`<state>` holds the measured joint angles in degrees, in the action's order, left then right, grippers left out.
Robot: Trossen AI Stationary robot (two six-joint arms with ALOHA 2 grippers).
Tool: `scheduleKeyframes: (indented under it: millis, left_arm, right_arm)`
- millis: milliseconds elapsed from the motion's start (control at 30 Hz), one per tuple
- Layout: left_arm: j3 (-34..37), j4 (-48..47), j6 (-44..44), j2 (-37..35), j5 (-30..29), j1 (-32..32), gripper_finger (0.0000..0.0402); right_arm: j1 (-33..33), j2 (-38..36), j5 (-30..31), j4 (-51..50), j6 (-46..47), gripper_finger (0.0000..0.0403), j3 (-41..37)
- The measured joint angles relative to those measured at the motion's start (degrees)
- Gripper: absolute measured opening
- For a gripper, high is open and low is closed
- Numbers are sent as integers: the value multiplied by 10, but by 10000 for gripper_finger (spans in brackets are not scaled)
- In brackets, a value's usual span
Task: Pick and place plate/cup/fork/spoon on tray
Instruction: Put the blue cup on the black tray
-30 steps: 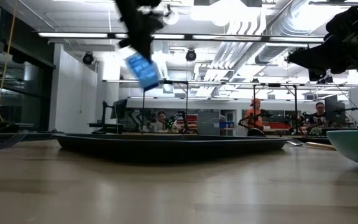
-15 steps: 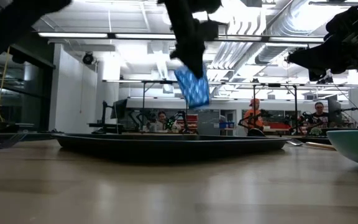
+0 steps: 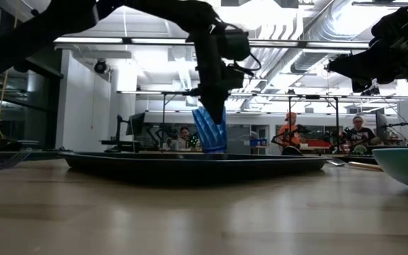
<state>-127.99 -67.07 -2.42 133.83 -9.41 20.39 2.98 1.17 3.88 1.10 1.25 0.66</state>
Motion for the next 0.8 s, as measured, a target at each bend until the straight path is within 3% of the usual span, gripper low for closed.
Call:
scheduleKeyframes:
  millis: [233, 467, 800]
  left_arm:
    - [7, 10, 6, -1, 44, 22, 9]
    - [7, 24, 6, -1, 47, 21, 27]
    - [7, 52, -19, -1, 47, 21, 132]
  right_arm:
    - [0, 0, 0, 0, 0, 0, 0]
    - [0, 0, 0, 0, 0, 0, 0]
    - [0, 0, 0, 0, 0, 0, 0]
